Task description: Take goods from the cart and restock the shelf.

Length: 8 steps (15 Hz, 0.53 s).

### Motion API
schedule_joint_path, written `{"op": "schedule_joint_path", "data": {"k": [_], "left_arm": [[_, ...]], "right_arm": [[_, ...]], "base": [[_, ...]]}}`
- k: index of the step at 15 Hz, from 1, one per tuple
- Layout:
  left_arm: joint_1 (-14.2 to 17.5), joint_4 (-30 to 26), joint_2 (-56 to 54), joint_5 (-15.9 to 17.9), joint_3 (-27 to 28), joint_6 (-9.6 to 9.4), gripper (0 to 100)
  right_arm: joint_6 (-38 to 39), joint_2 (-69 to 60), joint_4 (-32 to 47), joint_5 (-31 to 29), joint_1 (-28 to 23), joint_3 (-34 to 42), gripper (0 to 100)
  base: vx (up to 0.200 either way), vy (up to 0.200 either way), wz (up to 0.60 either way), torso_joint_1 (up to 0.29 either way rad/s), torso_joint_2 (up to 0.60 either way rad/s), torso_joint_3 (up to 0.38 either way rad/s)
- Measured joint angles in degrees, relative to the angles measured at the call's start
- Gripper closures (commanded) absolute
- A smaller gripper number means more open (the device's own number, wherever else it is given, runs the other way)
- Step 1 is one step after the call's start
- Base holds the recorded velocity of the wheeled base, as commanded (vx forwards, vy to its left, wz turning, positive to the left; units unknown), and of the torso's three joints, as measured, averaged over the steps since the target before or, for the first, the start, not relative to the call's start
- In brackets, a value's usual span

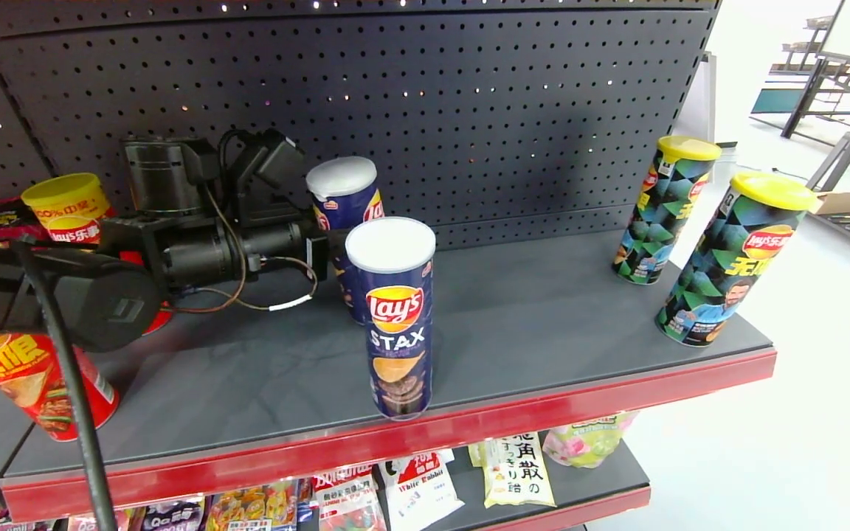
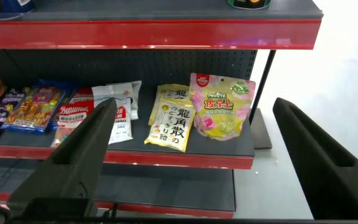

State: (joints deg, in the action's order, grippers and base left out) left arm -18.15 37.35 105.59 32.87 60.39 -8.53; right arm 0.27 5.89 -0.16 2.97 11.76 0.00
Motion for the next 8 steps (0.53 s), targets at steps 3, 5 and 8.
{"op": "schedule_joint_path", "data": {"k": [3,5,8], "left_arm": [[-0.6,2.0,2.4,0.0,1.4,0.05,100],[-0.7,2.0,3.3,0.1,1.6,0.09,100],[-1.0,2.1,4.1,0.2,1.8,-0.09,100]], "right_arm": [[0.0,0.0,0.0,0.0,0.0,0.0,0],[0.0,0.0,0.0,0.0,0.0,0.0,0],[0.0,0.0,0.0,0.0,0.0,0.0,0]], "base": [[0.000,0.000,0.00,0.000,0.00,0.000],[0.000,0.000,0.00,0.000,0.00,0.000],[0.000,0.000,0.00,0.000,0.00,0.000]]}}
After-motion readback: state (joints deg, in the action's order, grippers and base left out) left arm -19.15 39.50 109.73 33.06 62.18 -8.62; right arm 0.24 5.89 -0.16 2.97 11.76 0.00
